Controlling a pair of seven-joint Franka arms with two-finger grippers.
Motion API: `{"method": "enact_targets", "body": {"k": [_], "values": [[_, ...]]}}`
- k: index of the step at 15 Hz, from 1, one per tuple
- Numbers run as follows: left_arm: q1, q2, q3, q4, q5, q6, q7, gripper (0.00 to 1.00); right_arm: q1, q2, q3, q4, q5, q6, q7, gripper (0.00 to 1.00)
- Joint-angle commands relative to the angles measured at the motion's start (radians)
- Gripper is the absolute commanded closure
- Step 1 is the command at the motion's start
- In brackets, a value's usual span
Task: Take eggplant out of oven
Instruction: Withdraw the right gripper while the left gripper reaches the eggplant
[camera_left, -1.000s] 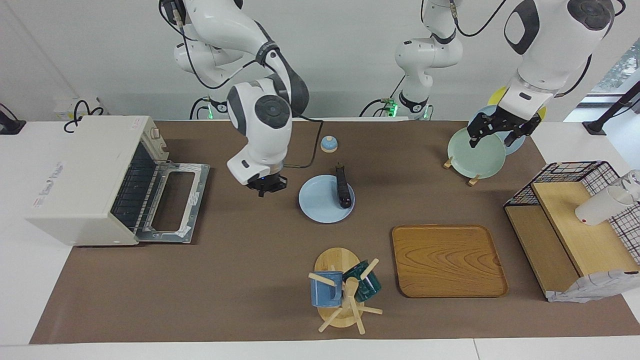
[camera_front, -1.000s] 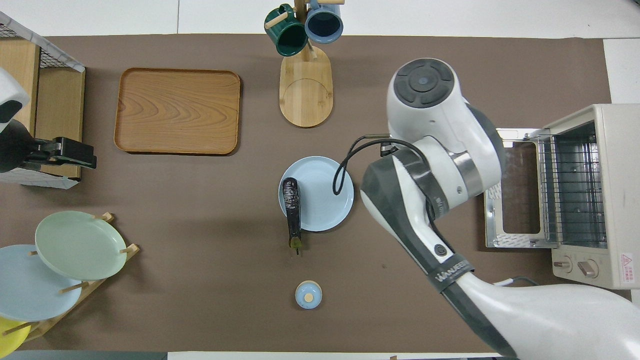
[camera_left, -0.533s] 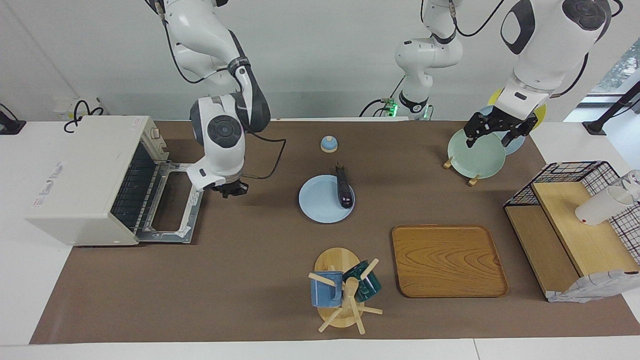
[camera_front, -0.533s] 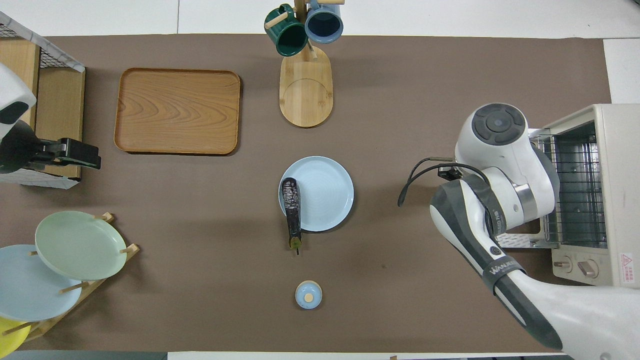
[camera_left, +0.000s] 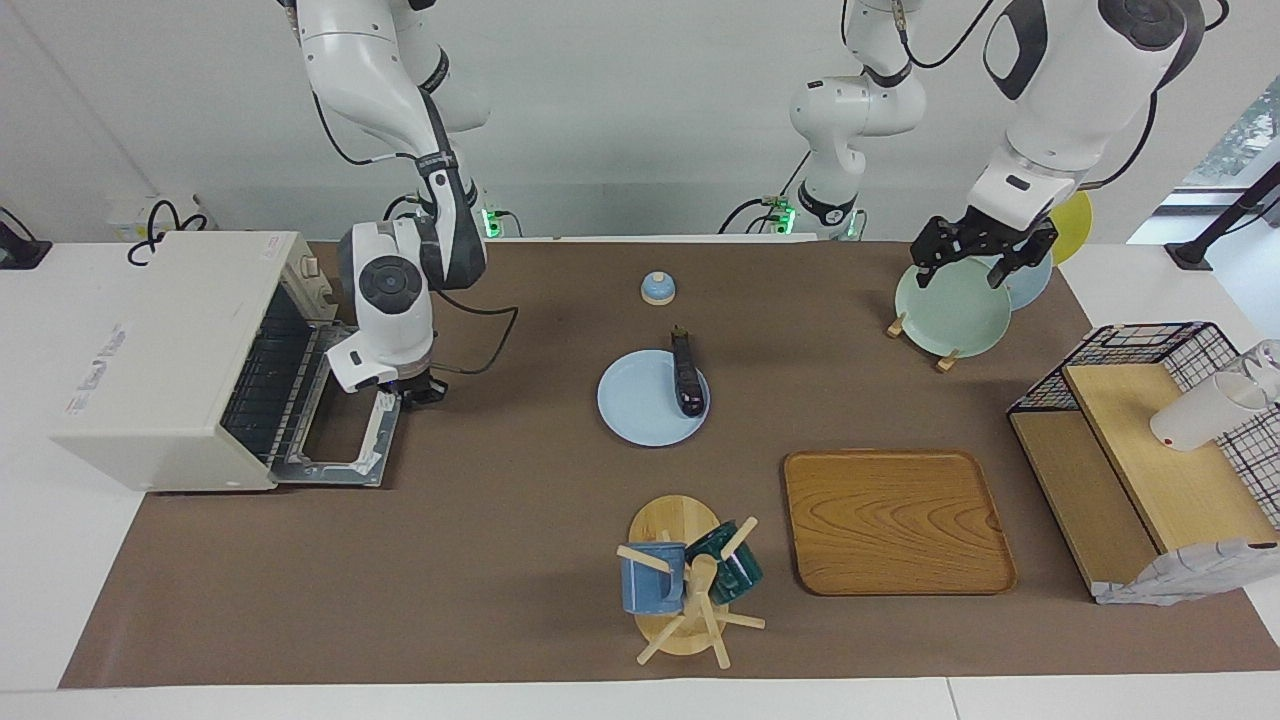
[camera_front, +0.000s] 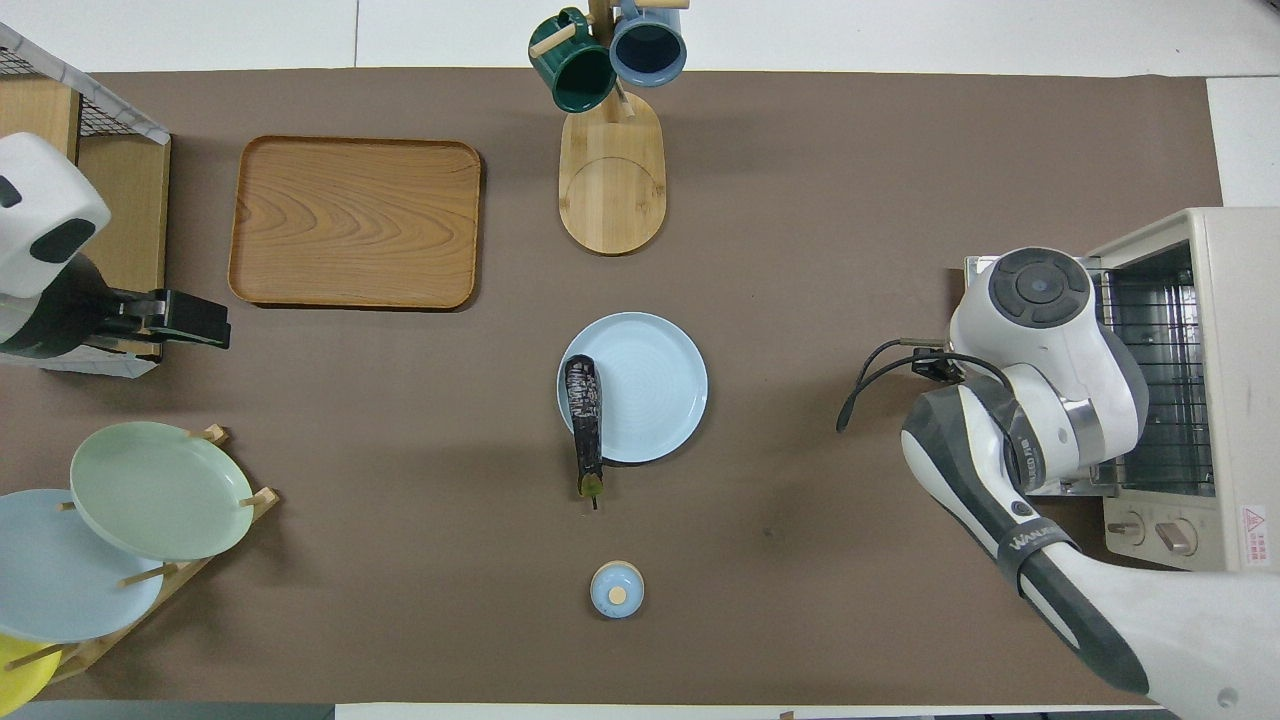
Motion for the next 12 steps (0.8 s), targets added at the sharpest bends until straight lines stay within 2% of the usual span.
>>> {"method": "enact_targets", "body": {"k": [1,4,6,8,11,12], "values": [[-0.083,0.001,0.006,-0.070,-0.031,0.098,-0.104,0.00,-0.033,-0.038,-0.001,0.016,-0.137,-0.055,-0.097,1.00],[-0.172,0.018,0.006,-0.145,-0.054,0.203,-0.166,0.00,-0.064,-0.073,0.000,0.133,-0.132,-0.211,-0.274,1.00],[-0.255,0.059,0.006,-0.182,-0.059,0.266,-0.247,0.00,-0.111,-0.134,0.000,0.136,-0.131,-0.246,-0.391,1.00],[-0.359,0.107,0.006,-0.232,-0.059,0.388,-0.394,0.00,-0.169,-0.168,0.000,0.138,-0.126,-0.256,-0.497,1.00],[-0.466,0.130,0.008,-0.328,-0.059,0.542,-0.505,0.00,-0.197,-0.199,0.000,0.154,-0.059,-0.293,-0.523,1.00],[-0.474,0.130,0.006,-0.354,-0.059,0.566,-0.505,0.00,-0.196,-0.202,0.000,0.199,0.005,-0.343,-0.523,1.00]]}}
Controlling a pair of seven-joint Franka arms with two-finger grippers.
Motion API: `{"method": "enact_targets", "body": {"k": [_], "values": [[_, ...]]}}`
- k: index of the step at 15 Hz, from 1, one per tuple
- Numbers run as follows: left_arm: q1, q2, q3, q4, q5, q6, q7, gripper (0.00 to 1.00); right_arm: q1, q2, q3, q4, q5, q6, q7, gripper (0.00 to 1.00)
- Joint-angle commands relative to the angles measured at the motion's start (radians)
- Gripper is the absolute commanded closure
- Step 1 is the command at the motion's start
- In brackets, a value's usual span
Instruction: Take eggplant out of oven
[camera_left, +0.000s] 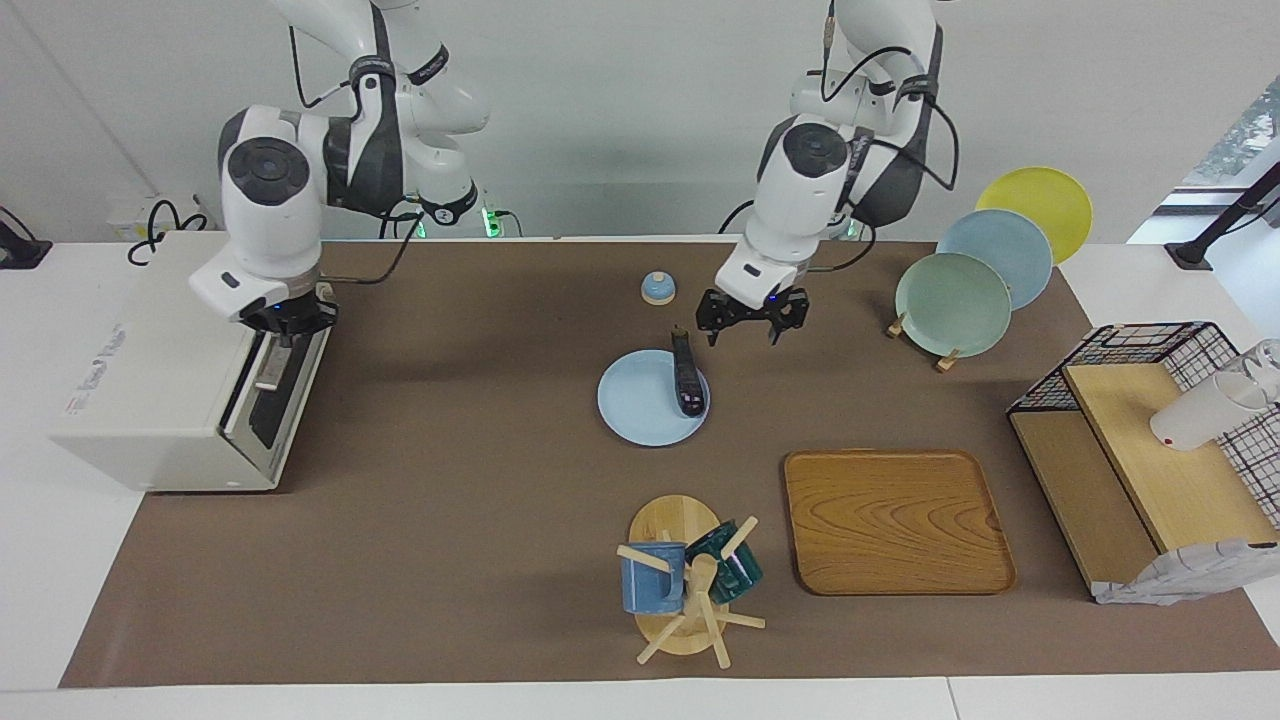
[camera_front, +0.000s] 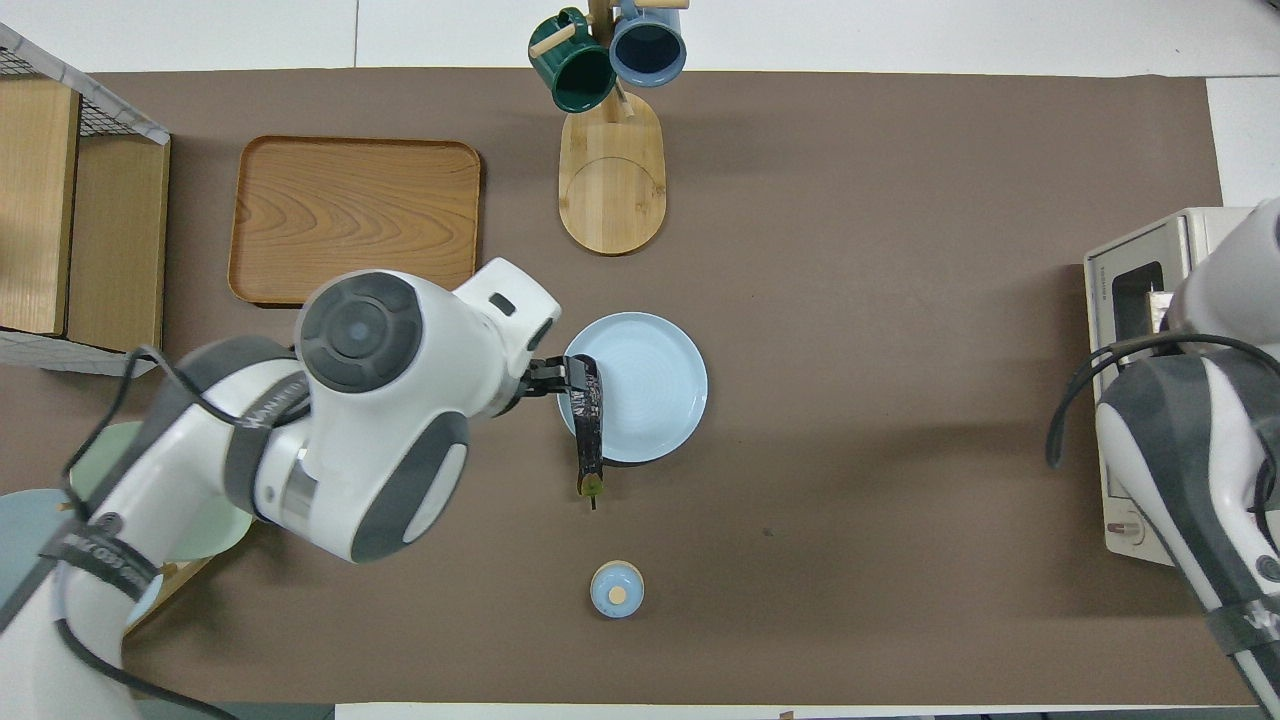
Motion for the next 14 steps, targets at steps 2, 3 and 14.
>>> {"method": "enact_targets", "body": {"k": [2,3,14], "values": [[-0.061,-0.020,0.019,-0.109,-0.012,0.128,-0.030,0.00,-0.007,0.035,0.007,0.229,0.239,-0.196,-0.005,0.80],[-0.064,-0.014,0.019,-0.121,-0.012,0.152,-0.050,0.00,-0.010,0.040,0.007,0.308,0.301,-0.269,-0.005,0.56],[-0.147,0.114,0.022,-0.125,-0.012,0.297,-0.128,0.05,-0.004,0.035,0.013,0.435,0.375,-0.436,0.003,0.00]]}}
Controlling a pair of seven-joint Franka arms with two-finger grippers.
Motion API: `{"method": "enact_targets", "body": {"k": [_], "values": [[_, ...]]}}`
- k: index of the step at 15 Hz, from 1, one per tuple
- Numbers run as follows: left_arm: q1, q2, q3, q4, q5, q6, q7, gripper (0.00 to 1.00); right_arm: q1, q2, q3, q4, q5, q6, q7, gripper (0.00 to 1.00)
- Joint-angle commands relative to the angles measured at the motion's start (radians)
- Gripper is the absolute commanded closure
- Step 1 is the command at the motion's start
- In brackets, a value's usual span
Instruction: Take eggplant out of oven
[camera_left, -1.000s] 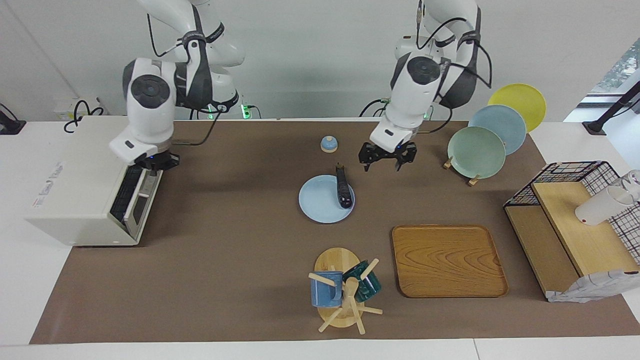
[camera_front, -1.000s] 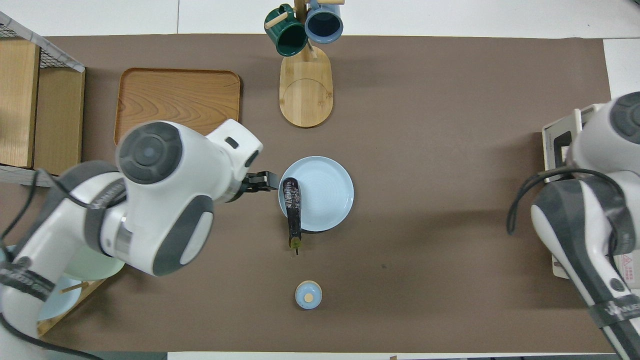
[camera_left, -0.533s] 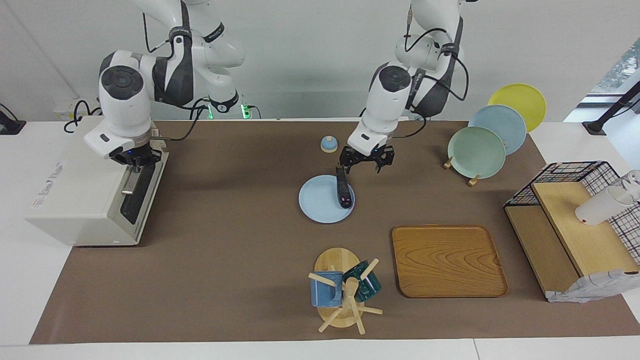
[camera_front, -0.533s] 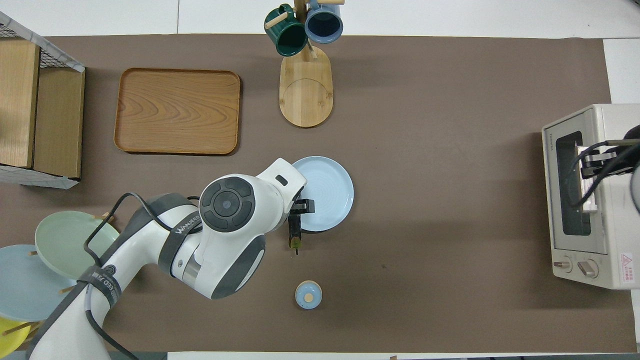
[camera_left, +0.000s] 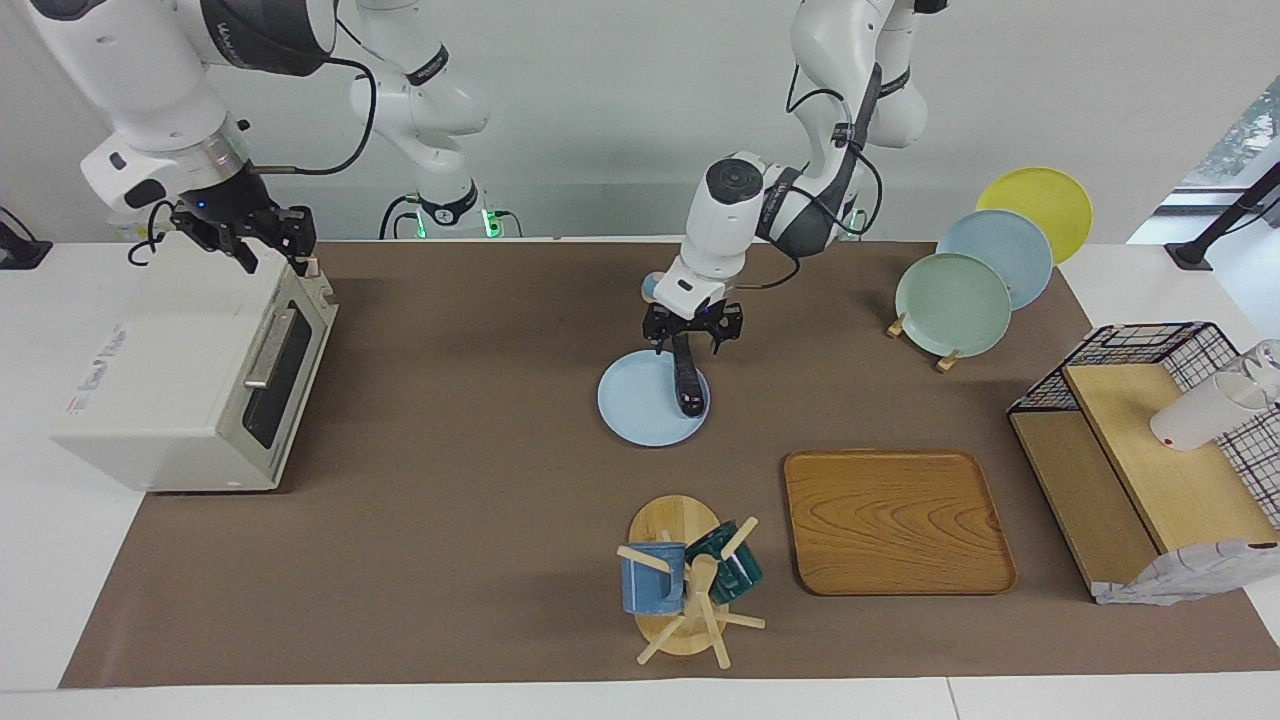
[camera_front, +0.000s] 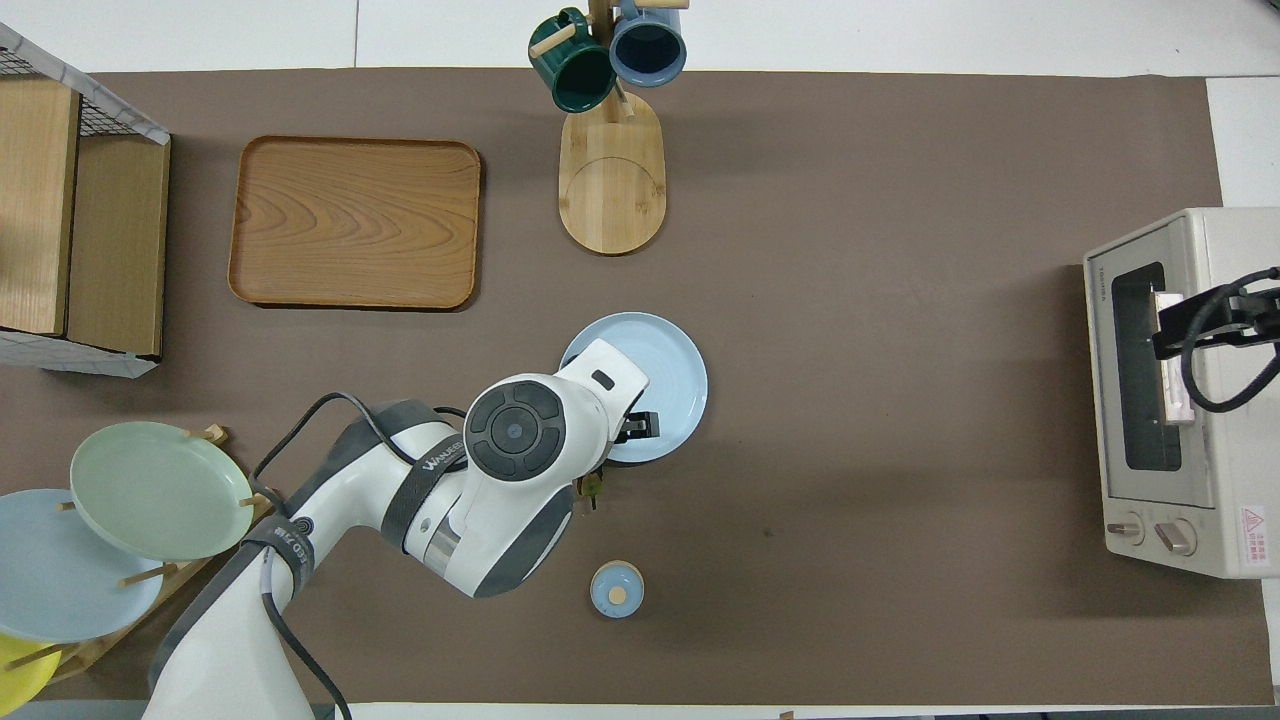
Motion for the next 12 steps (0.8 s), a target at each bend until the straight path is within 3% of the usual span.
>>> {"method": "enact_targets", "body": {"k": [1,3,4,6,12], "values": [[-0.022,0.006,0.018,-0.010,-0.012,0.029,-0.012,0.08,0.004,0.005,0.004,0.025,0.033,-0.018,0.005,0.00],[-0.022,0.017,0.018,-0.010,-0.012,0.044,-0.012,0.12,0.036,0.002,-0.014,0.025,0.035,-0.018,0.005,0.00],[-0.020,0.022,0.020,-0.010,-0.012,0.052,-0.012,0.17,0.069,0.002,-0.063,0.030,0.033,-0.024,0.005,0.00],[-0.019,0.023,0.020,-0.004,-0.012,0.054,-0.009,0.30,0.102,0.002,-0.126,0.028,0.043,-0.018,0.004,0.00],[-0.009,0.028,0.021,0.002,-0.010,0.051,-0.009,0.74,0.091,-0.003,-0.120,0.011,0.058,0.024,0.021,0.00]]}}
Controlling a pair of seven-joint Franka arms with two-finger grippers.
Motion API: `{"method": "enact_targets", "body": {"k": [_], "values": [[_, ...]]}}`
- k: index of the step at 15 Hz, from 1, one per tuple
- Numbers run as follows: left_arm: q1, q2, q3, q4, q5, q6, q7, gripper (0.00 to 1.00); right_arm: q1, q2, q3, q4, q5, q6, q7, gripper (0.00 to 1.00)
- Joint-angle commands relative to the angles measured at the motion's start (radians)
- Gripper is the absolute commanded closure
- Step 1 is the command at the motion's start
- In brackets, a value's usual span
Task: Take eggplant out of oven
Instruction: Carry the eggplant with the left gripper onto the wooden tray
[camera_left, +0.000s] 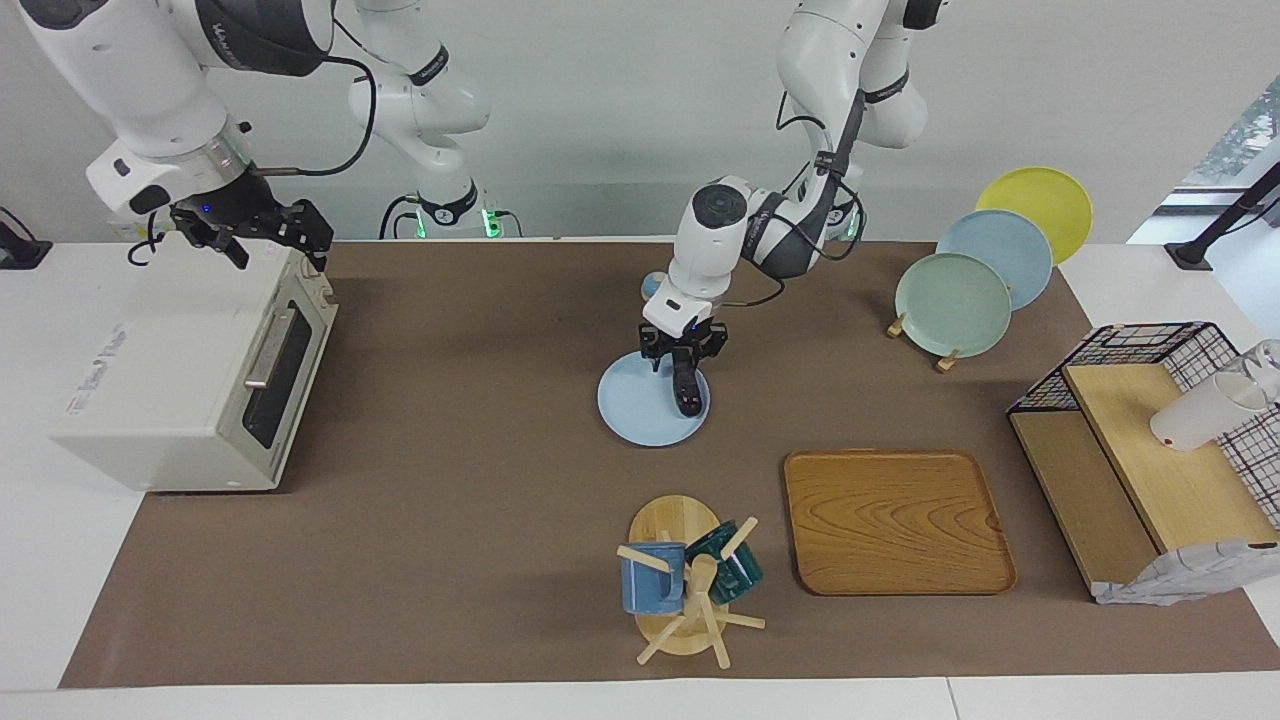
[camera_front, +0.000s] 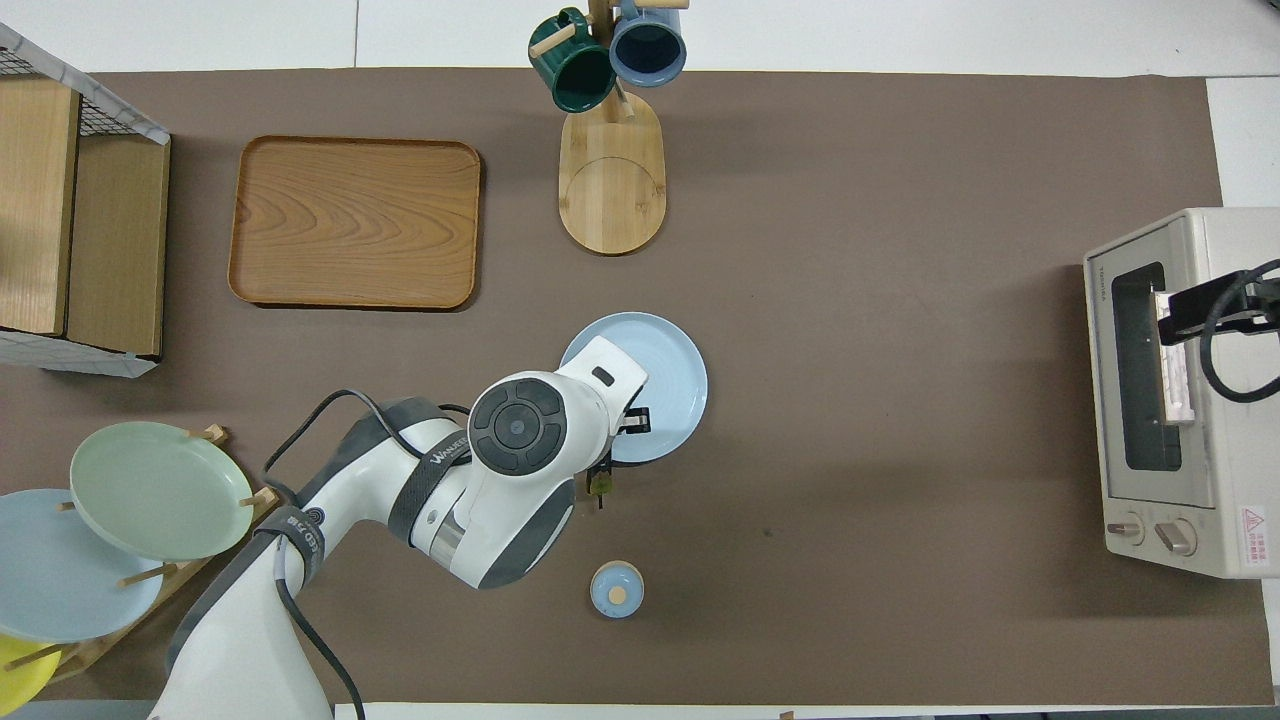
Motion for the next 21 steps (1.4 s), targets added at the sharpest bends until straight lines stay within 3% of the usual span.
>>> {"method": "enact_targets", "body": {"k": [1,2,6,9,12,15,18,21], "values": [[-0.010,0.007,0.014,0.003,-0.010,0.017,-0.009,0.85,-0.011,-0.014,0.001,-0.003,0.024,-0.007,0.012,0.00],[-0.008,0.005,0.014,0.005,-0.010,0.014,-0.009,1.00,-0.011,-0.014,-0.002,-0.003,0.025,-0.001,0.017,0.00],[0.024,-0.018,0.019,0.047,-0.010,-0.053,-0.006,1.00,-0.008,-0.017,-0.001,-0.006,0.023,-0.007,0.014,0.00],[0.125,-0.021,0.017,0.188,-0.009,-0.214,0.009,1.00,-0.010,-0.017,-0.001,-0.006,0.024,-0.007,0.014,0.00],[0.243,-0.001,0.016,0.288,-0.012,-0.291,0.067,1.00,-0.010,-0.017,-0.001,-0.008,0.023,-0.007,0.014,0.00],[0.384,0.051,0.014,0.385,-0.030,-0.340,0.151,1.00,-0.010,-0.017,-0.001,-0.006,0.024,-0.007,0.014,0.00],[0.521,0.077,0.014,0.431,-0.075,-0.366,0.354,1.00,-0.010,-0.017,-0.001,-0.006,0.023,-0.007,0.014,0.00],[0.579,0.173,0.017,0.504,-0.063,-0.361,0.472,1.00,-0.010,-0.017,-0.001,-0.006,0.025,-0.007,0.014,0.00]]}}
